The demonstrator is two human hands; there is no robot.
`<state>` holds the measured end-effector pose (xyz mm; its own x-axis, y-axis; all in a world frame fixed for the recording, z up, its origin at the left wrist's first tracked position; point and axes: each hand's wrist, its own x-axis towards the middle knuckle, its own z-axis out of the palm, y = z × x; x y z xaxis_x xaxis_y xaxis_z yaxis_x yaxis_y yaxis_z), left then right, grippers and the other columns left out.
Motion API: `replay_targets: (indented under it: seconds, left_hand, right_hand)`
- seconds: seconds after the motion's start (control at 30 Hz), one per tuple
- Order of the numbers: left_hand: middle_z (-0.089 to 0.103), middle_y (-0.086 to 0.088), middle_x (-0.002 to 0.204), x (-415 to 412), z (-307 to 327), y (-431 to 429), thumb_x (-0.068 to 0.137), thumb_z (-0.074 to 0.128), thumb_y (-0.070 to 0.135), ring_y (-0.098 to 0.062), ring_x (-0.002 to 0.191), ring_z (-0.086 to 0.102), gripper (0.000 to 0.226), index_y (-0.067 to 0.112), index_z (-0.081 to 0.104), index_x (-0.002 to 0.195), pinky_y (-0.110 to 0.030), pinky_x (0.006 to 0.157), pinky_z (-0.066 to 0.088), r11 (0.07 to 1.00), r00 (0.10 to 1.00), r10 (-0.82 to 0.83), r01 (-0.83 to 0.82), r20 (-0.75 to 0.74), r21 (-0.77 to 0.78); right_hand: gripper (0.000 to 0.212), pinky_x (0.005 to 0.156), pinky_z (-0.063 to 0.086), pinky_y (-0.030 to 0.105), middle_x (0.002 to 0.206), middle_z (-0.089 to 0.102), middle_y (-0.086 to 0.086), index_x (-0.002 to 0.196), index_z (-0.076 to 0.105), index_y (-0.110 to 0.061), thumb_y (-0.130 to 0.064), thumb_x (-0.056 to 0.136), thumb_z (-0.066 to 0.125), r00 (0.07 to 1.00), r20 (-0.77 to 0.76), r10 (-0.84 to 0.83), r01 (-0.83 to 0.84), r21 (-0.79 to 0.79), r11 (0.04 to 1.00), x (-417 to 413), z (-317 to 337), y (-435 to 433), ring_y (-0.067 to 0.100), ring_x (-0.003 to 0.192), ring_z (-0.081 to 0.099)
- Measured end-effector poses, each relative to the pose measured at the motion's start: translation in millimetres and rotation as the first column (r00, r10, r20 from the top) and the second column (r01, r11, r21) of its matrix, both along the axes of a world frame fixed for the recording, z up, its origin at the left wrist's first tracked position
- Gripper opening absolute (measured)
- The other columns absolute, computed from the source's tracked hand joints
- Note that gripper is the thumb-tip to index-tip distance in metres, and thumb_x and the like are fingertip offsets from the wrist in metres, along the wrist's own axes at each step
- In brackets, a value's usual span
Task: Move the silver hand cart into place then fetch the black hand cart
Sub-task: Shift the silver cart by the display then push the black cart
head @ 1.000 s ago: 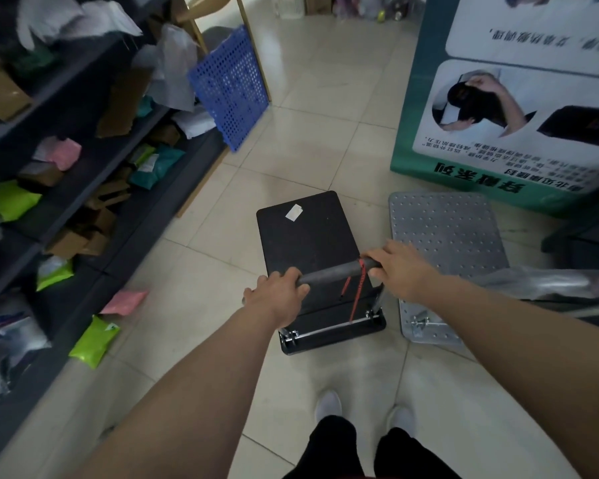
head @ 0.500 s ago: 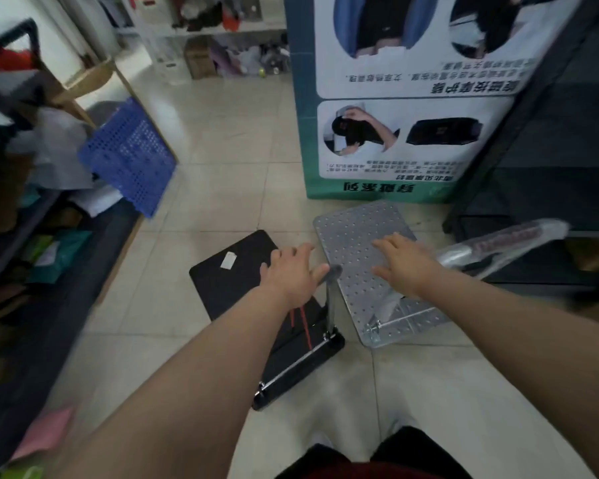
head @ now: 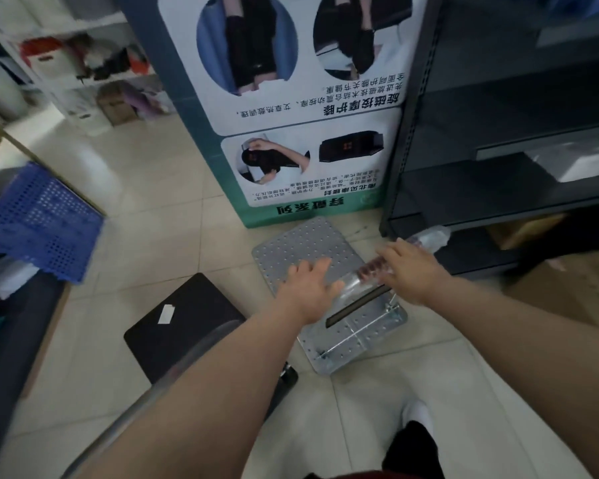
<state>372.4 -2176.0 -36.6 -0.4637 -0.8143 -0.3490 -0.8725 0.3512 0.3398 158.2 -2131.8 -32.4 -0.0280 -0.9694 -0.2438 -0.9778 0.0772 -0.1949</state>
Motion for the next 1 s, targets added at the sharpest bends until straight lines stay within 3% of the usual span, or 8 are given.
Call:
replay_targets:
  seconds: [0.13,0.33,0.5,0.7,1.0]
  left_hand:
    - [0.036,-0.015,0.140,-54.0,-10.7,-0.4,0.092,0.032,0.058,-0.035,0.126,0.031,0.058,0.028,0.024,0.141,-0.051,0.100,0.032,0.998,0.997,0.046,-0.048,0.054,0.038]
    - [0.043,-0.010,0.135,-101.3,-31.1,11.4,0.091,0.034,0.057,-0.033,0.121,0.038,0.055,0.035,0.024,0.141,-0.049,0.099,0.034,0.979,0.976,0.197,-0.200,0.088,0.031]
    - [0.044,-0.009,0.133,-116.7,-40.6,22.1,0.092,0.035,0.053,-0.031,0.119,0.038,0.051,0.039,0.022,0.140,-0.048,0.096,0.032,0.939,0.935,0.336,-0.342,0.111,0.036]
    - [0.044,-0.003,0.126,-131.6,-51.9,32.7,0.095,0.033,0.046,-0.026,0.114,0.038,0.033,0.043,0.031,0.128,-0.052,0.091,0.028,0.874,0.874,0.476,-0.482,0.101,0.052]
    - [0.040,-0.003,0.121,-140.1,-56.7,53.2,0.096,0.033,0.042,-0.019,0.096,0.030,0.026,0.045,0.031,0.122,-0.042,0.076,0.017,0.893,0.895,0.444,-0.447,0.049,0.056]
  right_hand:
    - [0.059,0.116,0.016,0.051,0.151,0.029,0.007,0.145,0.023,-0.023,-0.043,0.094,0.043,0.996,0.000,0.089,-0.089,0.037,0.995,-57.9,-8.1,-17.7,0.026,0.142,0.020]
    - [0.045,0.110,0.026,0.049,0.132,0.045,0.000,0.129,0.039,-0.028,-0.050,0.091,0.041,0.971,-0.015,0.239,-0.237,0.070,0.969,-118.7,-23.7,-46.2,0.020,0.126,0.038]
    - [0.038,0.098,0.034,0.043,0.118,0.053,0.002,0.116,0.048,-0.026,-0.052,0.089,0.044,0.972,0.068,0.227,-0.234,0.117,0.965,-136.2,-39.5,-57.0,0.024,0.112,0.045]
    - [0.035,0.083,0.032,0.033,0.107,0.052,-0.001,0.100,0.049,-0.025,-0.057,0.086,0.047,0.951,0.137,0.277,-0.288,0.063,0.956,-149.0,-52.3,-51.7,0.018,0.100,0.042]
    - [0.035,0.098,0.033,0.037,0.110,0.054,-0.001,0.107,0.050,-0.025,-0.054,0.088,0.047,0.965,0.149,0.214,-0.219,0.013,0.976,-155.1,-54.5,-20.7,0.020,0.104,0.045]
